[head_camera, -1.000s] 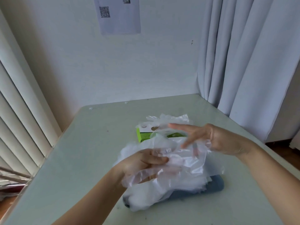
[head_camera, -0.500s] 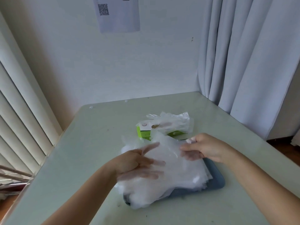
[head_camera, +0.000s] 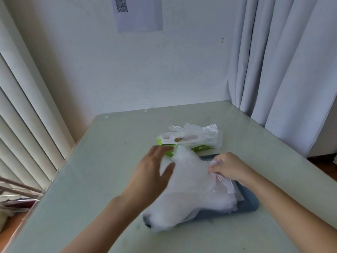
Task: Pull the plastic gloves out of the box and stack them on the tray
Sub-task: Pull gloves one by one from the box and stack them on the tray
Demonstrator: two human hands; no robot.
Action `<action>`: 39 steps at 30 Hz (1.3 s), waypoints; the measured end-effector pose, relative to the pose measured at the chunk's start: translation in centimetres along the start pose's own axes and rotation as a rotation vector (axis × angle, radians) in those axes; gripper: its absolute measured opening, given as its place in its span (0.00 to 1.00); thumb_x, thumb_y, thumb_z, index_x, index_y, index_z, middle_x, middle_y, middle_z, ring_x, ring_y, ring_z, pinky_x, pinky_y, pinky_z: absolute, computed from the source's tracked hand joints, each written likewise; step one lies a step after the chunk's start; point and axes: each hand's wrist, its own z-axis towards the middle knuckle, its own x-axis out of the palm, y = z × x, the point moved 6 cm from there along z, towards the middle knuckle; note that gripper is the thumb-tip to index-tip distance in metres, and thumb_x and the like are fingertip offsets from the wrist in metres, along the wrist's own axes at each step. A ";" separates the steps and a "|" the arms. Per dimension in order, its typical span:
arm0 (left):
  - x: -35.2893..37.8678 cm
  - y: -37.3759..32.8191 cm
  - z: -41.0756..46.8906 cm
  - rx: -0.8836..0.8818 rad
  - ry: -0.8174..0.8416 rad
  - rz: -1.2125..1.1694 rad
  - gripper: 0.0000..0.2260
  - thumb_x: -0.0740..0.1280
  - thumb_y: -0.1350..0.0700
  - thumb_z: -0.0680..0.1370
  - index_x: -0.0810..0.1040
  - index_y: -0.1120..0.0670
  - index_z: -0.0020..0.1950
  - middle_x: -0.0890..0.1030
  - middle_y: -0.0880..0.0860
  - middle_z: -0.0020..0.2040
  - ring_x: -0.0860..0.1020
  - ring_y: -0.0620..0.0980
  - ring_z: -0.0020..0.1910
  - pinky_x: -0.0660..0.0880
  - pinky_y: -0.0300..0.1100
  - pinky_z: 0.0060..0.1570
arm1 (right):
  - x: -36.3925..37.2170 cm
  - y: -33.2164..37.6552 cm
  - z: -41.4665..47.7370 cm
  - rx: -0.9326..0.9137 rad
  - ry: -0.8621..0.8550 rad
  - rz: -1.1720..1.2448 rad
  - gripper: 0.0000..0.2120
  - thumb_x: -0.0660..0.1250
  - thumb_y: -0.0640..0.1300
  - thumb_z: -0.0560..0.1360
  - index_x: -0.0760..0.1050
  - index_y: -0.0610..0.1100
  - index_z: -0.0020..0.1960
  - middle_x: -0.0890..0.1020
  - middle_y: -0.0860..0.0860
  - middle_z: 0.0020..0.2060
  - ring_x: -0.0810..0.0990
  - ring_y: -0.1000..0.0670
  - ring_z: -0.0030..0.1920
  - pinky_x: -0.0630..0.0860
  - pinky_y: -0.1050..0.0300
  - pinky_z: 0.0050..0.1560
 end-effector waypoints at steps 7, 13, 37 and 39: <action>8.3 -6.2 -2.8 0.168 0.544 -0.011 0.23 0.53 0.53 0.84 0.56 0.57 0.78 0.56 0.53 0.78 0.56 0.48 0.76 0.48 0.28 0.69 | 0.3 -0.3 0.2 0.019 -0.003 0.046 0.16 0.72 0.38 0.68 0.67 0.42 0.29 0.69 0.46 0.26 0.67 0.50 0.29 0.63 0.59 0.33; 13.3 -5.0 -4.3 -0.057 0.841 0.210 0.30 0.41 0.42 0.82 0.38 0.58 0.78 0.38 0.55 0.78 0.36 0.53 0.77 0.35 0.52 0.73 | 0.4 -0.5 0.0 0.015 -0.036 0.038 0.18 0.71 0.39 0.70 0.68 0.43 0.26 0.76 0.49 0.24 0.74 0.50 0.29 0.68 0.59 0.33; 8.6 2.2 -4.9 -0.265 0.751 0.546 0.26 0.44 0.44 0.83 0.40 0.50 0.79 0.37 0.52 0.78 0.38 0.53 0.77 0.37 0.54 0.73 | 3.8 -1.1 -2.7 -0.374 0.618 -0.331 0.30 0.62 0.53 0.79 0.50 0.64 0.75 0.43 0.67 0.71 0.37 0.63 0.72 0.39 0.58 0.75; 7.1 4.2 -5.0 -0.295 0.751 0.677 0.26 0.43 0.44 0.83 0.43 0.51 0.79 0.37 0.54 0.78 0.37 0.56 0.77 0.37 0.56 0.73 | 3.7 -1.2 -2.7 -0.364 0.623 -0.309 0.32 0.64 0.53 0.78 0.51 0.65 0.74 0.43 0.67 0.72 0.37 0.62 0.73 0.40 0.57 0.75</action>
